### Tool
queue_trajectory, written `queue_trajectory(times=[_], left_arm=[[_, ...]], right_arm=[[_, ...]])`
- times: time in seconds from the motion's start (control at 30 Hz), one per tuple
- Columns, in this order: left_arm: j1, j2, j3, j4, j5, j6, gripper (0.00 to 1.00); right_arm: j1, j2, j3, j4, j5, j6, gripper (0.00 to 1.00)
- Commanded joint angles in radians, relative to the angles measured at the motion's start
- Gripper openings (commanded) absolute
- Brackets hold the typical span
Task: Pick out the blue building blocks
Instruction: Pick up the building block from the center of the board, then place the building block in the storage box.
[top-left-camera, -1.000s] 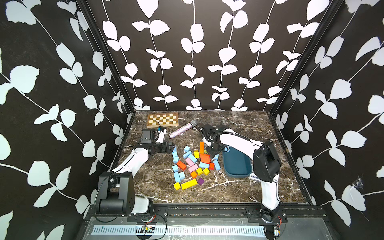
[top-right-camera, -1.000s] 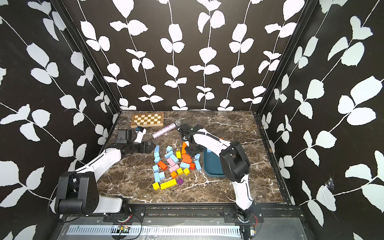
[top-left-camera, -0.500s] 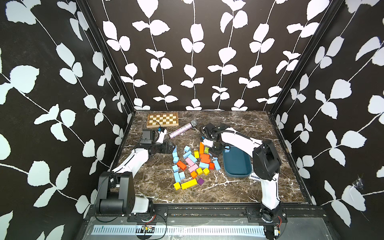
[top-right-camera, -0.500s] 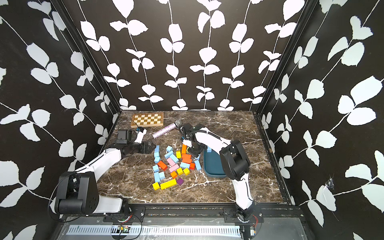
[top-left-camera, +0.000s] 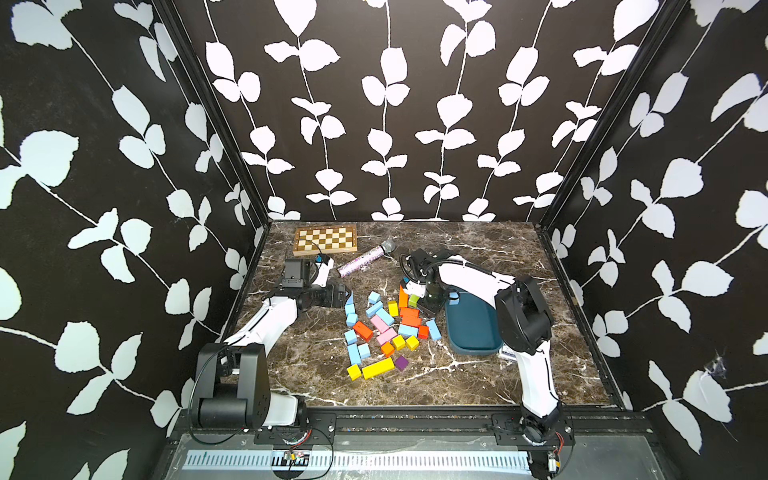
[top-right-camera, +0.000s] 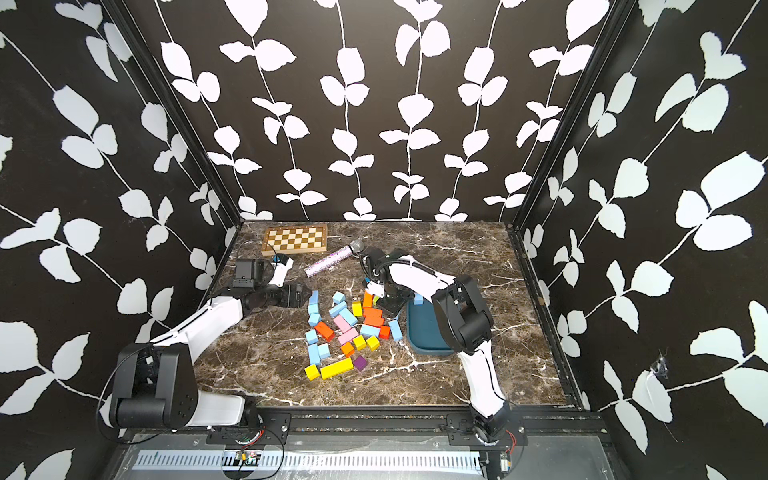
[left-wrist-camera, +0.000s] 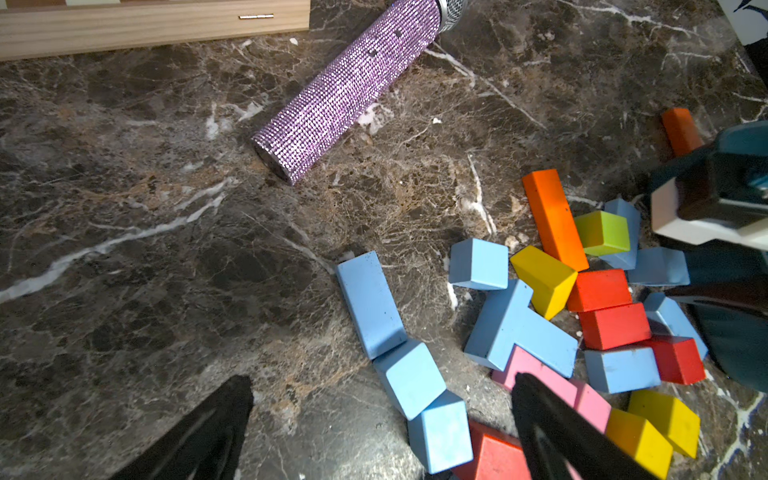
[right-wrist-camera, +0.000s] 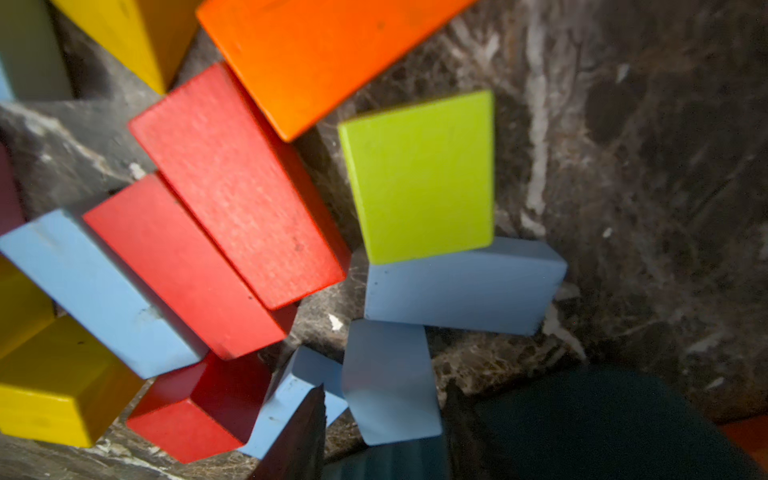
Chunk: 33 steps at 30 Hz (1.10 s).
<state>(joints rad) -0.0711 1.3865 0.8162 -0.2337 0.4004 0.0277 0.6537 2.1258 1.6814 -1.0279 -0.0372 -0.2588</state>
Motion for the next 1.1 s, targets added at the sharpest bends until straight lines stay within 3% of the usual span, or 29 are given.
queue_trajectory(times=[0.0, 0.2, 0.37, 0.67, 0.8, 1.07], left_arm=[[0.001, -0.006, -0.010, 0.002, 0.005, 0.016, 0.98], [0.001, -0.004, -0.008, 0.002, 0.004, 0.017, 0.98], [0.001, 0.001, -0.008, 0.005, 0.033, 0.016, 0.98], [-0.011, 0.021, -0.018, 0.083, 0.316, -0.060, 0.98], [-0.054, 0.032, -0.014, 0.078, 0.316, -0.049, 0.98], [-0.109, 0.063, 0.001, 0.065, 0.276, -0.029, 0.98]], right_arm=[[-0.006, 0.023, 0.026, -0.016, -0.017, -0.010, 0.43], [-0.008, 0.032, 0.027, -0.007, -0.026, -0.004, 0.34], [-0.011, -0.004, 0.042, -0.003, -0.045, 0.020, 0.19], [-0.050, -0.222, 0.036, -0.015, -0.033, 0.148, 0.19], [-0.128, -0.326, -0.046, -0.012, -0.079, 0.191, 0.19], [-0.321, -0.395, -0.204, 0.018, -0.005, 0.352, 0.19]])
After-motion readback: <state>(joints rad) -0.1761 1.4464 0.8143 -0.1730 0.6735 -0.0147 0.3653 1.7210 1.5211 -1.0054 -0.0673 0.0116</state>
